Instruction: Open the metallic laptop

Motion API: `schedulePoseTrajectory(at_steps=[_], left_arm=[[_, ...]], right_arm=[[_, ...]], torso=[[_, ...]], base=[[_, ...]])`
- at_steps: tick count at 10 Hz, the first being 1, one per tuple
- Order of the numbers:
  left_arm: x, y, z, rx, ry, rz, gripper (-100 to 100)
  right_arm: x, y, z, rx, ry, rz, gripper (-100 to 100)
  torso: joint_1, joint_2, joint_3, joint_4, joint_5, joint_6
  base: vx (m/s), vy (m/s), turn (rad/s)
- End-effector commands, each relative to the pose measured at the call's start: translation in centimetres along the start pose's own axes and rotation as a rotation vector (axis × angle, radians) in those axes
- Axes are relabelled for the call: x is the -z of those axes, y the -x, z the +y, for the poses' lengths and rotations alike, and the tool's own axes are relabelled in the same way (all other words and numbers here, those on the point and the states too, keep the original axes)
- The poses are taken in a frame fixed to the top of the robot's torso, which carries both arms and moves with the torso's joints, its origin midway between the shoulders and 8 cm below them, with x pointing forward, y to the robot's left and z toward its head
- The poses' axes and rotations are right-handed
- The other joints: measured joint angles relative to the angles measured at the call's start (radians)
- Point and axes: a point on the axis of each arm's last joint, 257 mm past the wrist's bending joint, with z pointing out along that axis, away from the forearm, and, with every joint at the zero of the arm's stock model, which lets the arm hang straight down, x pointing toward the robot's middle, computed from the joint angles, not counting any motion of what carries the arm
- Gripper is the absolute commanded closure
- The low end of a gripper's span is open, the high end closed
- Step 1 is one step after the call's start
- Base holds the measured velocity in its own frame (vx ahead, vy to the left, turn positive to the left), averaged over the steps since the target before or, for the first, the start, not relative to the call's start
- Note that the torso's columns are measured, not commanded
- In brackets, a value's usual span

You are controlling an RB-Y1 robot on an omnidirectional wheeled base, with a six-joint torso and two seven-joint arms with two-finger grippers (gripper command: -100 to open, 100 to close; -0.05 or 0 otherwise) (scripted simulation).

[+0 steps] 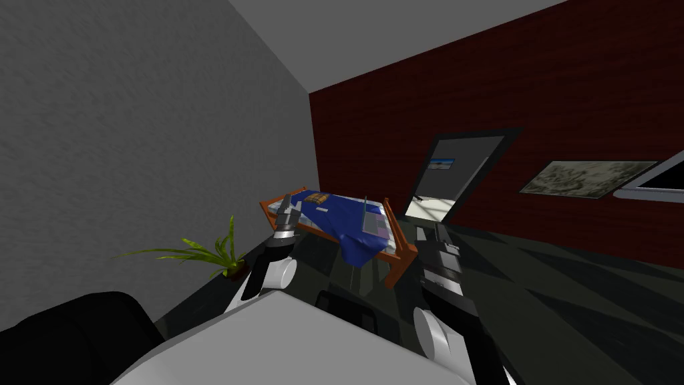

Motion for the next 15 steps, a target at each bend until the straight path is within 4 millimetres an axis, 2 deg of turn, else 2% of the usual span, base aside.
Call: schedulePoseTrajectory(at_steps=[1, 9, 10, 12, 15], left_arm=[[0.0, 0.0, 0.0, 0.0, 0.0, 0.0, 0], [0.0, 0.0, 0.0, 0.0, 0.0, 0.0, 0], [0.0, 0.0, 0.0, 0.0, 0.0, 0.0, 0], [0.0, 0.0, 0.0, 0.0, 0.0, 0.0, 0], [0.0, 0.0, 0.0, 0.0, 0.0, 0.0, 0]], right_arm=[[0.0, 0.0, 0.0, 0.0, 0.0, 0.0, 0], [0.0, 0.0, 0.0, 0.0, 0.0, 0.0, 0], [0.0, -0.2, -0.3, 0.032, -0.011, 0.036, -100], [0.1, -0.5, -1.2, 0.091, -0.033, 0.088, -100], [0.4, -0.3, -3.0, 0.203, -0.078, 0.158, -100]], torso=[[0.0, 0.04, -0.082, 0.041, 0.0, 0.0], [0.0, 0.618, -1.234, 0.617, 0.0, 0.0], [0.0, 0.691, -1.382, 0.691, 0.0, 0.0], [0.001, 0.734, -1.471, 0.734, 0.0, 0.0], [0.001, 0.737, -1.476, 0.738, 0.0, 0.0]], base=[[0.0, 0.0, 0.0], [0.0, 0.0, 0.0], [0.012, 0.014, 0.013], [0.014, 0.039, 0.024], [0.028, 0.066, 0.03]])
